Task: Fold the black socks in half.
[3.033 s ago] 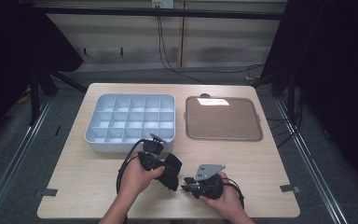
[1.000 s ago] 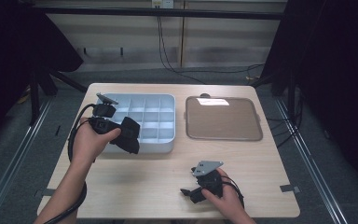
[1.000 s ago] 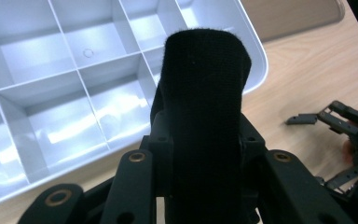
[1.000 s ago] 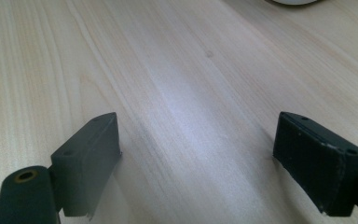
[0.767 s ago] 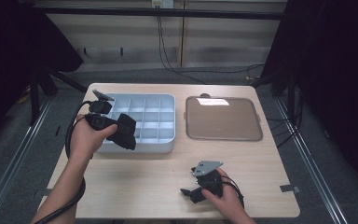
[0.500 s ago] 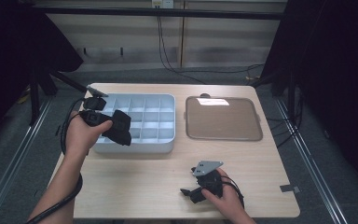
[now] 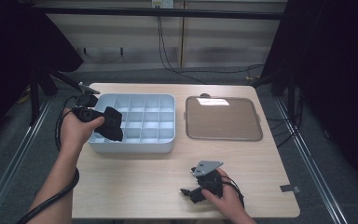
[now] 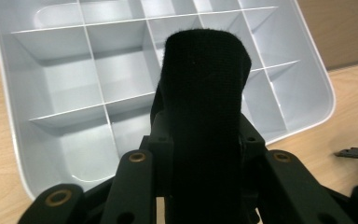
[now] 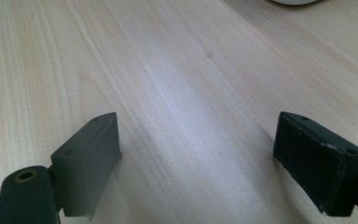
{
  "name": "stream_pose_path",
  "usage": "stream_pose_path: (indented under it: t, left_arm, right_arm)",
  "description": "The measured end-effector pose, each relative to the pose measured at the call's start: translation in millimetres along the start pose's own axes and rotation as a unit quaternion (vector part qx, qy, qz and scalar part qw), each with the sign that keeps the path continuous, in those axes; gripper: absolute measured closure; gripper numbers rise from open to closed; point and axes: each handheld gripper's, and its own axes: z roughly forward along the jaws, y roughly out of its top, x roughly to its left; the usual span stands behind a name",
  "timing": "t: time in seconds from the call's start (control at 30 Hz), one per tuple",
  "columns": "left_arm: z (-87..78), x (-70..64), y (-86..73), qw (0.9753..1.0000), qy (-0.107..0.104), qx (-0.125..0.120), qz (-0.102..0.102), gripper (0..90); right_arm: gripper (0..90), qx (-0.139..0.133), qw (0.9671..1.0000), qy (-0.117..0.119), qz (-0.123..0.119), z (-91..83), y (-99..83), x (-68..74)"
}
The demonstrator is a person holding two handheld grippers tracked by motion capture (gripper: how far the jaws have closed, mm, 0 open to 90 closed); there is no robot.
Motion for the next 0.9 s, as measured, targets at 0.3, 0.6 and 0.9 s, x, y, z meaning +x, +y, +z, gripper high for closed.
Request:
stream_pose_path:
  t: [0.3,0.6,0.9]
  left_arm:
    - [2.0,12.5,0.5,0.9999,0.013,-0.002,-0.006,67.0]
    - [7.6,23.6,-0.9,0.9995,0.024,-0.001,-0.019,67.0]
    - [13.5,38.4,-4.6,0.9986,0.036,0.007,-0.037,67.1]
  right_arm:
    - [14.0,-0.001,1.0,0.001,-0.001,0.1,0.0,-0.2]
    - [14.0,0.0,1.0,0.0,0.0,0.0,0.0,0.0]
    - [14.0,0.0,1.0,0.0,0.0,0.0,0.0,0.0]
